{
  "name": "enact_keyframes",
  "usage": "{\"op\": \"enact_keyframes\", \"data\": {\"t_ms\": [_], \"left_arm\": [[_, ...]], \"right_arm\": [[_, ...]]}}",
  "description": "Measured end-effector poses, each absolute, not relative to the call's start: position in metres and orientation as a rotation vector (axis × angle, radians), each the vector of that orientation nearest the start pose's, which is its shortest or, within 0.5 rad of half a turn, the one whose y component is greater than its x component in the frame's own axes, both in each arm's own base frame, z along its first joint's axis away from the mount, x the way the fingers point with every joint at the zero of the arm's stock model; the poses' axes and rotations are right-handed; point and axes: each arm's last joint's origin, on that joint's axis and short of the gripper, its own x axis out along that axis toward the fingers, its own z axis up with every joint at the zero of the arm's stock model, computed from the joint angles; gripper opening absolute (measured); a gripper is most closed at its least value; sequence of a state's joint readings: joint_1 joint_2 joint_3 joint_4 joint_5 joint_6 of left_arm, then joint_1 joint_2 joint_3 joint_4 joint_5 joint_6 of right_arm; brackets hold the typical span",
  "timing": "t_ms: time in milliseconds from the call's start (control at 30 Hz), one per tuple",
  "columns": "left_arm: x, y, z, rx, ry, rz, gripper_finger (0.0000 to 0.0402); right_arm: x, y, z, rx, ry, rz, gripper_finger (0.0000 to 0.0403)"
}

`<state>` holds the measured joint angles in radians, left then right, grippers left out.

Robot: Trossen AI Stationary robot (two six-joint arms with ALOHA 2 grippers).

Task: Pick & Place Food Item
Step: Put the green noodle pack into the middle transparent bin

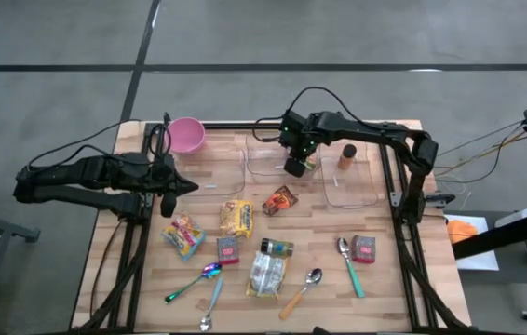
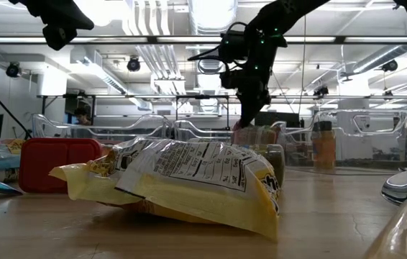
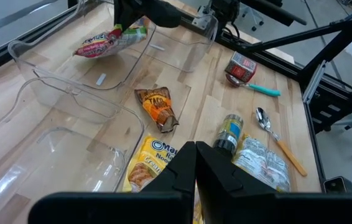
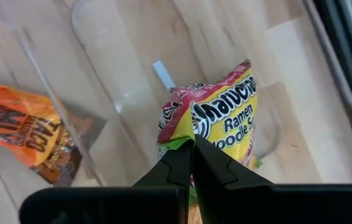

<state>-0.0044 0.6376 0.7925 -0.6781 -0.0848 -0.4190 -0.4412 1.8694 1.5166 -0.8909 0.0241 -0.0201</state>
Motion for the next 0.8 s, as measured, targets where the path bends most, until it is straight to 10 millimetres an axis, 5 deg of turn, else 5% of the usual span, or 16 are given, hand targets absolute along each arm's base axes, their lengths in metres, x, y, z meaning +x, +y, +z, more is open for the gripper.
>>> {"op": "enact_keyframes", "data": {"t_ms": [800], "left_arm": [[0.124,0.002,0.309,-0.386,0.498,0.187,0.0018]], "right_arm": [[0.339,-0.152,0.213,0.357,1.255,-0.307,0.0008]]}}
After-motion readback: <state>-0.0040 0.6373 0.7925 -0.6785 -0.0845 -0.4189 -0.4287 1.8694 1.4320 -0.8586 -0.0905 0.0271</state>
